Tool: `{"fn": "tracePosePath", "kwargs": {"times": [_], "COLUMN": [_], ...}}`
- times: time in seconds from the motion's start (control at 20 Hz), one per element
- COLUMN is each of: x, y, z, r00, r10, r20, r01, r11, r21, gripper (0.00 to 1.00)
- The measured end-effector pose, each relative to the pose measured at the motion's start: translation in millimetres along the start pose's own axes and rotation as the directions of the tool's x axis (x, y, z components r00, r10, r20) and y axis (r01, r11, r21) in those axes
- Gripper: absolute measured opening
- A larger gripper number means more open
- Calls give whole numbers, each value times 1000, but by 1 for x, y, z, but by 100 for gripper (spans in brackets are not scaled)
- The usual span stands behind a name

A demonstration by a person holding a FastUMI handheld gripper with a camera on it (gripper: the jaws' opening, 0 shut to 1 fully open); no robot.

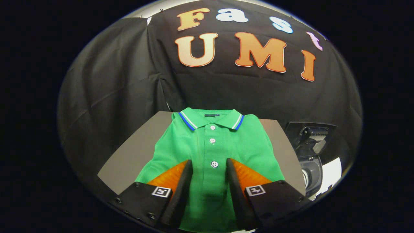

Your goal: Put the clothes into the washing machine and then close the washing machine lid.

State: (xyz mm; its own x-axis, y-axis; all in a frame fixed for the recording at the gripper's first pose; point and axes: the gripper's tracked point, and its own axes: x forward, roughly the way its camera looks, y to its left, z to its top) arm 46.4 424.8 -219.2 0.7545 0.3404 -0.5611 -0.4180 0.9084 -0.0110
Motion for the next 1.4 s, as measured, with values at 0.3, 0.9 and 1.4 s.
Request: {"fn": "tracePosePath", "kwargs": {"times": [0.3, 0.9, 1.4], "x": [3, -20, -110], "y": [-4, -5, -20], "z": [-1, 27, 96], "r00": [1000, 967, 867], "r10": [4, 108, 182], "r20": [2, 229, 464], "r01": [-4, -134, -248], "r11": [999, 986, 965], "r21": [-42, 103, 85], "gripper": [42, 8, 8]}}
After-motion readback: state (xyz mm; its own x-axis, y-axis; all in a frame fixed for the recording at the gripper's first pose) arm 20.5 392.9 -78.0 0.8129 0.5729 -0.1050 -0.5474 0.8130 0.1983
